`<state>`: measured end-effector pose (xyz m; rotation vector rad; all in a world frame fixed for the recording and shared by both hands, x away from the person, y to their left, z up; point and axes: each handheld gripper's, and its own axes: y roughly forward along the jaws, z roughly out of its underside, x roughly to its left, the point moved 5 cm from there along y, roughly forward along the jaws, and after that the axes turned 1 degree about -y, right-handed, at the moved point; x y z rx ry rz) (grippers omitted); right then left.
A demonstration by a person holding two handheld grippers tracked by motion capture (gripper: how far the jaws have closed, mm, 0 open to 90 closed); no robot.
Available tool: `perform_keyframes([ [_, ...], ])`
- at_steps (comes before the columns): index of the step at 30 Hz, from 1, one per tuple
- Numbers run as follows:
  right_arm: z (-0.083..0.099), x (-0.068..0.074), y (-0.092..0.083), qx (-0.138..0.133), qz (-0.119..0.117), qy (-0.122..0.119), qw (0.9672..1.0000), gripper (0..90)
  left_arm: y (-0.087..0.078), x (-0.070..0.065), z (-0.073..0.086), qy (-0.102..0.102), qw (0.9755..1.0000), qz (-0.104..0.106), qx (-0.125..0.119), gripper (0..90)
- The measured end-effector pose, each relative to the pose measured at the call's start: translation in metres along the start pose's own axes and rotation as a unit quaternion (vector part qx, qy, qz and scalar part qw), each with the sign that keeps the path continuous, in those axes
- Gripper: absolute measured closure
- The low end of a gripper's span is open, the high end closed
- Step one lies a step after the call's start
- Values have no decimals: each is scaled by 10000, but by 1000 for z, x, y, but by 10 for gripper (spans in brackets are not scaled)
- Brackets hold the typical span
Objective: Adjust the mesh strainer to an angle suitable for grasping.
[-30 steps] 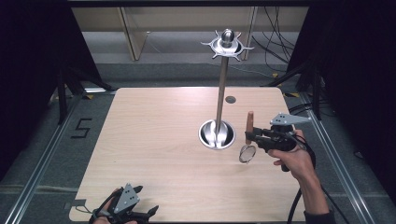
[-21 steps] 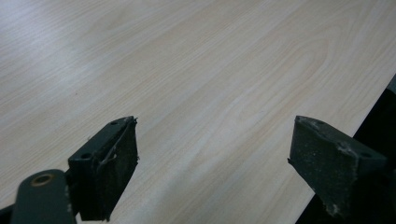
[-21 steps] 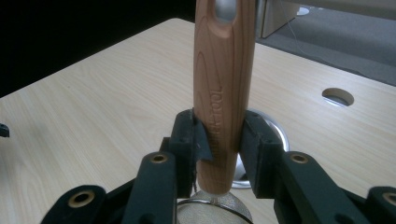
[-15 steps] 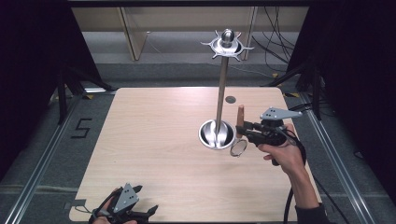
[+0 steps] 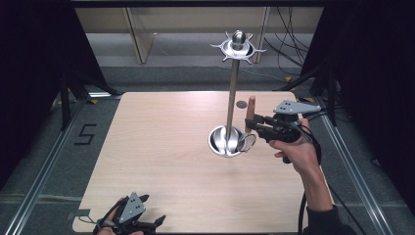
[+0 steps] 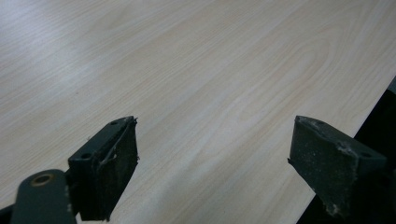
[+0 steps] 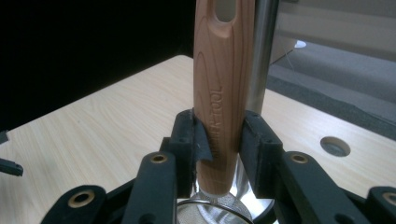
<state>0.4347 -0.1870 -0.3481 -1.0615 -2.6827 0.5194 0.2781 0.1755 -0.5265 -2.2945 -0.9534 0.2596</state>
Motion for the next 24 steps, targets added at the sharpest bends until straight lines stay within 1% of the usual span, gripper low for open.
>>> perform_keyframes([
  [1,-3,1,-1,-18,-11,30,10000,689,0,-2,0,-92,10000,12,-9,147],
  [2,-6,1,-2,-45,-8,4,10000,689,0,-1,0,-28,10000,17,-9,148],
  [3,-9,0,-3,-89,29,-79,9999,689,0,-1,0,-31,10000,15,-7,147],
  [4,-11,0,-4,-110,30,-60,9999,689,0,1,0,103,9999,8,-5,148],
  [5,-14,-1,-4,-123,29,-109,9999,689,0,0,0,-9,10000,-3,4,148],
  [6,-16,0,-5,-105,19,-78,9999,689,0,0,0,6,10000,1,9,147],
  [8,-21,-1,-5,-136,36,-136,9998,689,0,0,0,-16,10000,12,9,148],
  [9,-22,-1,-5,-119,79,-107,9998,689,0,0,0,-15,10000,11,15,148],
  [10,-24,-1,-6,-130,38,-148,9998,689,0,0,0,-10,10000,3,6,147],
  [11,-26,-2,-6,-141,82,-156,9997,689,0,0,0,-58,10000,21,9,147],
  [12,-28,-1,-6,-171,85,-110,9998,689,0,0,0,-6,10000,10,9,147],
  [15,-33,0,-7,-161,86,-136,9997,689,0,0,0,-35,10000,11,11,148],
  [16,-35,0,-7,-144,93,-122,9998,689,0,0,0,-12,10000,5,8,147],
  [17,-37,0,-7,-168,100,-194,9996,689,0,0,0,-29,10000,6,5,147],
  [18,-39,0,-8,-179,131,-204,9995,689,0,0,0,0,10000,8,10,147],
  [19,-40,1,-8,-207,78,-171,9996,689,0,0,0,-2,10000,14,12,147],
  [20,-42,1,-9,-192,98,-227,9995,689,0,0,0,43,10000,14,0,148],
  [21,-44,1,-10,-190,125,-180,9996,689,0,0,0,-35,10000,16,-2,148],
  [22,-46,2,-10,-233,142,-175,9995,689,0,0,0,-56,10000,21,9,148],
  [23,-48,1,-11,-219,119,-223,9994,689,0,-1,0,-51,10000,24,12,148],
  [24,-50,2,-12,-267,169,-169,9994,689,0,-1,0,-51,10000,24,12,147],
])
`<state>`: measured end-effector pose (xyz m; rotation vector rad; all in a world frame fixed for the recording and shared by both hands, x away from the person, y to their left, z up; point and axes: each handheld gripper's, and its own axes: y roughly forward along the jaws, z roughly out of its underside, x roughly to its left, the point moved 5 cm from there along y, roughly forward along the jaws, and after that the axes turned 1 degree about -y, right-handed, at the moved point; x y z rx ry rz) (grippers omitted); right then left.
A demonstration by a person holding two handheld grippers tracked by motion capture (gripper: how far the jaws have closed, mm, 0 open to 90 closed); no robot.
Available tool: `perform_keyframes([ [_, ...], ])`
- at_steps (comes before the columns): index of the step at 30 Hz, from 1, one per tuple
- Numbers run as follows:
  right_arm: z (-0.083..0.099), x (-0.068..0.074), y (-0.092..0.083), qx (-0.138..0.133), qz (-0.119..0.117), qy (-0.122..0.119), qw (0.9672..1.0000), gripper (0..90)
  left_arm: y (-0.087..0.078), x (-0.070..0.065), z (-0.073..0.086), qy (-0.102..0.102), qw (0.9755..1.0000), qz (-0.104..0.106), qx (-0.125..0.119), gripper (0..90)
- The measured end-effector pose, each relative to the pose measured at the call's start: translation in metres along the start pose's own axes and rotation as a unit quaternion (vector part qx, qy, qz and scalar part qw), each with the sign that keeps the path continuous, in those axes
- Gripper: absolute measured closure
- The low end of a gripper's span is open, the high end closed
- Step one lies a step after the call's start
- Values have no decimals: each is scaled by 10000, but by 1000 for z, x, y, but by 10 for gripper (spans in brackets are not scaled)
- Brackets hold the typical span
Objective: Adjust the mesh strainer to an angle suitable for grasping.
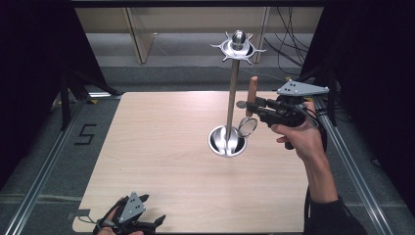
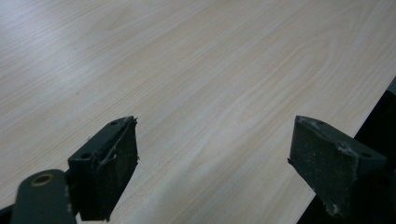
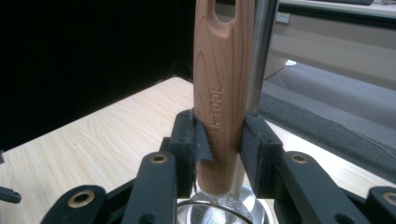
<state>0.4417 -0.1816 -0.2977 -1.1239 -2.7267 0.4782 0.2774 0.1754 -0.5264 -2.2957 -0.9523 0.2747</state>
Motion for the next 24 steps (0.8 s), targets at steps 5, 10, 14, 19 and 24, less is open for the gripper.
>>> perform_keyframes([
  [5,-9,-1,-3,-24,20,-58,10000,689,0,0,0,35,10000,-16,-4,147],
  [10,-19,-3,-4,-64,54,-146,9999,689,0,0,0,3,10000,-1,-3,148],
  [14,-27,-3,-5,-93,57,-88,9999,689,0,1,0,43,10000,-18,-9,148],
  [19,-35,-4,-3,-90,142,-88,9998,689,0,1,0,49,10000,-13,-1,148],
  [24,-40,-7,0,-35,154,-133,9998,689,0,0,0,51,10000,-3,-2,148],
])
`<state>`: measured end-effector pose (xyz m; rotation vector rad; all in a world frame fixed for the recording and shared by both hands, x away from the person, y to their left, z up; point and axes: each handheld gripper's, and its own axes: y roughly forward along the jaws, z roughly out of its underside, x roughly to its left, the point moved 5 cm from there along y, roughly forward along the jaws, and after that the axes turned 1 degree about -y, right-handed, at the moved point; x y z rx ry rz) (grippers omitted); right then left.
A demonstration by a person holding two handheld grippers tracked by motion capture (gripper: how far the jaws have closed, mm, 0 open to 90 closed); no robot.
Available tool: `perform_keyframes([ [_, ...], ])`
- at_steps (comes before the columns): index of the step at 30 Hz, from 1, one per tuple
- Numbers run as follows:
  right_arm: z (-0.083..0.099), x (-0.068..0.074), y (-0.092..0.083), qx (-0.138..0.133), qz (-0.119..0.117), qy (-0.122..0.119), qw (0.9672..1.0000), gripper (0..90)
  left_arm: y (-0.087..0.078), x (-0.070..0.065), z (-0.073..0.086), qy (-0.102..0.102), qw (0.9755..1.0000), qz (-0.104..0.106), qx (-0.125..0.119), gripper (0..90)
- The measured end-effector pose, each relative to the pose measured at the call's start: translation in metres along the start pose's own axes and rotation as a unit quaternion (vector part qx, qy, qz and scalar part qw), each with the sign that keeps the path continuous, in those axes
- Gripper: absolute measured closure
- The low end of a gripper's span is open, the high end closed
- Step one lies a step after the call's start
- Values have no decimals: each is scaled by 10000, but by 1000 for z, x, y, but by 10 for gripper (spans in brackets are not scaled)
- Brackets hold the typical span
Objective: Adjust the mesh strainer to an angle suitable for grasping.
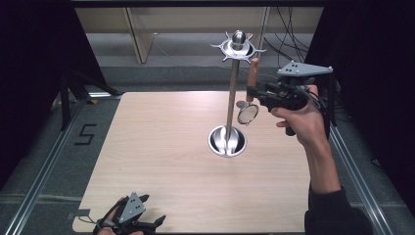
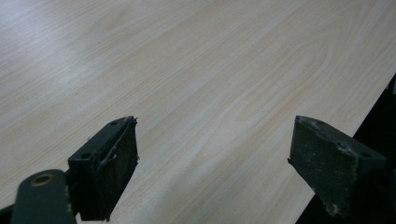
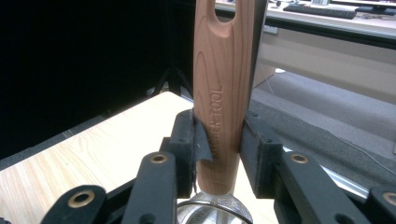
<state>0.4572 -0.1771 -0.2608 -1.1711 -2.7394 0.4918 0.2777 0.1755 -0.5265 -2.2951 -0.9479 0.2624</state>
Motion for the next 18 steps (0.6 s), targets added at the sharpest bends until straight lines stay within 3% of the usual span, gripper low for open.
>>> perform_keyframes([
  [3,-2,-1,2,6,40,15,10000,689,0,0,0,-22,10000,0,-5,148],
  [4,-1,0,2,47,1,137,9999,689,0,0,0,8,10000,-2,-6,147],
  [8,-3,-2,5,59,-9,85,9999,689,0,0,0,-49,10000,17,5,147],
  [10,-3,-2,7,105,21,138,9998,689,0,0,0,-24,10000,2,-4,147],
  [11,-3,-4,8,115,45,63,9999,689,0,1,-1,95,10000,1,-15,147],
  [12,-3,-3,9,136,4,118,9998,689,0,-1,0,-33,10000,1,-9,147],
  [14,-2,-3,10,160,13,238,9996,689,0,0,-1,35,10000,-3,6,147],
  [16,-2,-4,13,150,-11,131,9998,689,0,-1,0,-51,10000,9,-9,147],
  [17,-2,-4,13,179,29,157,9997,689,0,2,-1,129,9999,1,-6,147],
  [18,-2,-4,14,182,20,139,9997,689,0,0,0,2,10000,-6,-5,147],
])
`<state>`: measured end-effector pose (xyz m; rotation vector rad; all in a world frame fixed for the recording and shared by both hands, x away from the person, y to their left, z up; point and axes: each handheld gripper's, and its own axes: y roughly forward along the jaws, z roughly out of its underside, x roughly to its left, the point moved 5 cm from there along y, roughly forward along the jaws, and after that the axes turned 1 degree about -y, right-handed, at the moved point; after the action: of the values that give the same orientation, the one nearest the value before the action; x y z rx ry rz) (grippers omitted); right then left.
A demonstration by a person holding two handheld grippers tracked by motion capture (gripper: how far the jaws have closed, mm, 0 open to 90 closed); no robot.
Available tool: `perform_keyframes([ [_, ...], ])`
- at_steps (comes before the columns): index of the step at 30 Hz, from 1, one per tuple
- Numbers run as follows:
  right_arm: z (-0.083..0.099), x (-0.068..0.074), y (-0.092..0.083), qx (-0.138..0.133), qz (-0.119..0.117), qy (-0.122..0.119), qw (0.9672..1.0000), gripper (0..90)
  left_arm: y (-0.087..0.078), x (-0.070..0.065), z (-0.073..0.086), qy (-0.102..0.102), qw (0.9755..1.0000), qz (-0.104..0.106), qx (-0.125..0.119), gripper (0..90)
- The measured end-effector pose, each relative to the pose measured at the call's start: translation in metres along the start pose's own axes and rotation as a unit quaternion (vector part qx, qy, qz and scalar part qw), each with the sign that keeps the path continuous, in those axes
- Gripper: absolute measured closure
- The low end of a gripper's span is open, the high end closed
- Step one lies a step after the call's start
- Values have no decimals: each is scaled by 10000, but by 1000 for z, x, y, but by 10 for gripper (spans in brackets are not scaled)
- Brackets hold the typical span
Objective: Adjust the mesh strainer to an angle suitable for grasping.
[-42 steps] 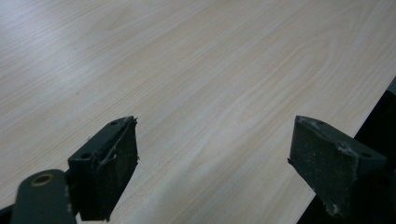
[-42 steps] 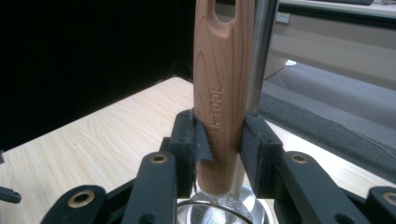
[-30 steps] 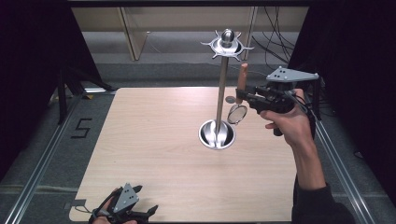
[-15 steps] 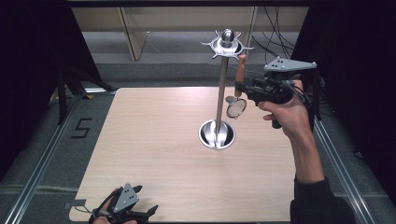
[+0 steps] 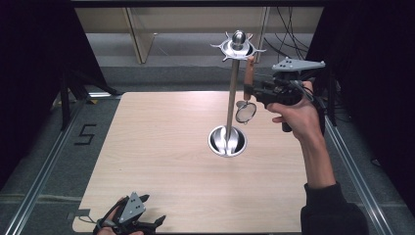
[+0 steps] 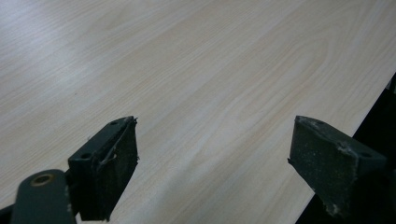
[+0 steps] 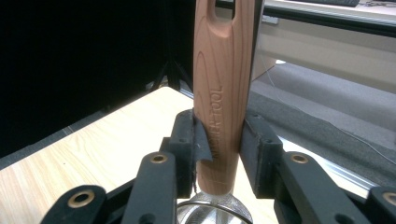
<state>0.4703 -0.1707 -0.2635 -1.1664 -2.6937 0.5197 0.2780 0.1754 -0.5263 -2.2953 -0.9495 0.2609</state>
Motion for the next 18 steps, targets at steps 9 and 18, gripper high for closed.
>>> perform_keyframes([
  [9,-2,0,5,55,46,60,10000,688,1,-3,0,-153,9999,14,-56,148],
  [18,1,-3,10,133,51,-18,9999,689,1,-3,-1,-162,9998,60,-124,148],
])
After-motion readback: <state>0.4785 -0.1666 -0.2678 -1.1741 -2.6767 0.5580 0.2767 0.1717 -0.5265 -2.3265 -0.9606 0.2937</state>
